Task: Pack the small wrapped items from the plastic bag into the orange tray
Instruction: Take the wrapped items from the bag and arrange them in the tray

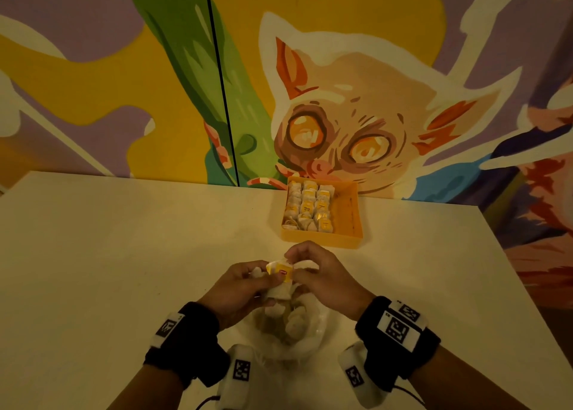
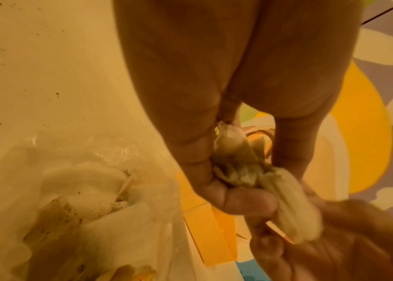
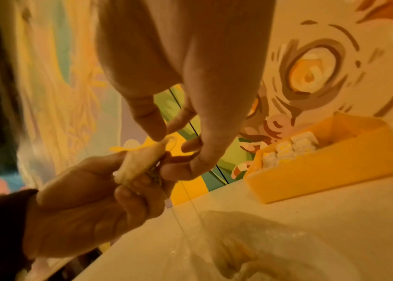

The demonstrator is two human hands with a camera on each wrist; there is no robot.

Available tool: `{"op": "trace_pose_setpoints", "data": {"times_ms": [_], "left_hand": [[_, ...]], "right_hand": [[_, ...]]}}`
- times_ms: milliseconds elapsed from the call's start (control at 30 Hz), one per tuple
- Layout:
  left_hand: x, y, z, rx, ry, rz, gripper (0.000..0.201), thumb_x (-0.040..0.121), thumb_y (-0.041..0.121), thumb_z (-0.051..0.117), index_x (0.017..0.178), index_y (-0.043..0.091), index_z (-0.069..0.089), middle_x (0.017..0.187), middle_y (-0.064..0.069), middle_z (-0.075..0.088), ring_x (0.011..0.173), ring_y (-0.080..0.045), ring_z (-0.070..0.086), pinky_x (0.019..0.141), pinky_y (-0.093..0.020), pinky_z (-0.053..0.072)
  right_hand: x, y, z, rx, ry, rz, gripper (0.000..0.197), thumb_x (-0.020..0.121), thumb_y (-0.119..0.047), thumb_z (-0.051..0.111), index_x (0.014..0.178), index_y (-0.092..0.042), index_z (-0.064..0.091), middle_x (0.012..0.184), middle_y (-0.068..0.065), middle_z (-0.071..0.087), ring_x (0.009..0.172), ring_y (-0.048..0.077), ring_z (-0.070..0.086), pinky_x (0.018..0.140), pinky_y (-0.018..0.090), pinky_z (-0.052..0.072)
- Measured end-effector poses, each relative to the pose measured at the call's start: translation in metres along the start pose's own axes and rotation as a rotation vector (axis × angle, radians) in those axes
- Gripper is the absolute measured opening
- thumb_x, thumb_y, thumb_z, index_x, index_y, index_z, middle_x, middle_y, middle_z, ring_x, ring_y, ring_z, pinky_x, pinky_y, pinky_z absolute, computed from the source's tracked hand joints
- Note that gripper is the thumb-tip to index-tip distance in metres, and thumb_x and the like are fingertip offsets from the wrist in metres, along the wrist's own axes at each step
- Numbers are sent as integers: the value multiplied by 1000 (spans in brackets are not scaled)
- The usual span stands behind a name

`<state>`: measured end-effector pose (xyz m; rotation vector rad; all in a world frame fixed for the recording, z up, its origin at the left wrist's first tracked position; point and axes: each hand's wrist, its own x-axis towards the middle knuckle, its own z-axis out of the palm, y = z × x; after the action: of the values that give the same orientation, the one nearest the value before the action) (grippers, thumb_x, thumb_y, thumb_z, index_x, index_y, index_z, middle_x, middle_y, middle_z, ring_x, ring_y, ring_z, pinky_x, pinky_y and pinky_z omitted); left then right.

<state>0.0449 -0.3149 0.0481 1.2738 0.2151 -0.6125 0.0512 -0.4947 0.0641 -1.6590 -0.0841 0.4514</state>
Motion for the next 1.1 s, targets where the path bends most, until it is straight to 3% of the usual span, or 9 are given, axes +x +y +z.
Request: {"op": "trace_pose_setpoints", "data": {"times_ms": [100, 267, 433, 567, 767, 833, 967, 1100], "left_hand": [[0, 0, 2, 20, 3, 18, 21, 90, 10, 62, 108, 4, 70, 95, -14, 73, 84, -22, 71, 64, -27, 56], [1, -3, 1, -73, 63, 7, 27, 95, 14, 56, 107, -9, 64, 95, -20, 68, 82, -28, 68, 60, -30, 56], [3, -5, -3, -46, 122, 45, 23, 93, 16, 59, 97, -4, 70, 78, -18, 58, 70, -28, 53, 60, -31, 52], [5, -7, -10, -17, 237, 47, 17, 91, 16, 63, 91, 1, 71, 79, -11, 67, 63, -22, 58, 59, -31, 46], [9, -11, -16, 281, 290, 2, 16, 92, 15, 63, 88, 1, 71, 71, -7, 67, 57, -20, 60, 53, -28, 48], [13, -11, -16, 386, 255, -21, 16, 93, 14, 63, 91, -1, 69, 75, -9, 67, 56, -21, 60, 50, -27, 48], [19, -11, -12, 533, 185, -29, 18, 93, 16, 62, 92, 0, 70, 77, -8, 68, 58, -19, 62, 52, -28, 51], [25, -9, -8, 556, 174, -2, 18, 92, 18, 63, 91, 2, 70, 78, -12, 70, 55, -13, 63, 50, -26, 51]], "right_hand": [[-1, 4, 5, 6, 24, 82, 26, 83, -24, 74, 103, -14, 61, 105, 9, 64, 78, 19, 67, 64, 31, 58], [0, 6, 4, 23, 127, 12, 10, 82, -13, 75, 87, -8, 67, 89, 10, 68, 79, 17, 66, 70, 41, 61], [-3, 6, -4, 88, 91, 39, 15, 80, -10, 76, 92, -5, 69, 85, 9, 69, 75, 16, 68, 66, 32, 59], [-6, 6, -16, 58, 56, 40, 22, 80, -10, 76, 100, -3, 70, 88, 11, 69, 75, 18, 68, 64, 27, 57], [3, -4, -39, -47, 126, -32, 6, 84, -8, 71, 90, -9, 71, 97, 16, 66, 76, 22, 65, 65, 32, 59], [11, -8, -47, -52, 170, -43, 5, 85, -6, 70, 87, -10, 69, 95, 13, 64, 77, 20, 64, 66, 34, 60], [35, -8, -70, -138, 289, -51, 7, 87, -7, 69, 84, -12, 65, 88, 7, 63, 69, 15, 61, 57, 28, 58], [65, 0, -99, -310, 400, 11, 9, 89, -14, 68, 83, -17, 63, 79, -1, 63, 60, 21, 62, 63, 38, 57]]}}
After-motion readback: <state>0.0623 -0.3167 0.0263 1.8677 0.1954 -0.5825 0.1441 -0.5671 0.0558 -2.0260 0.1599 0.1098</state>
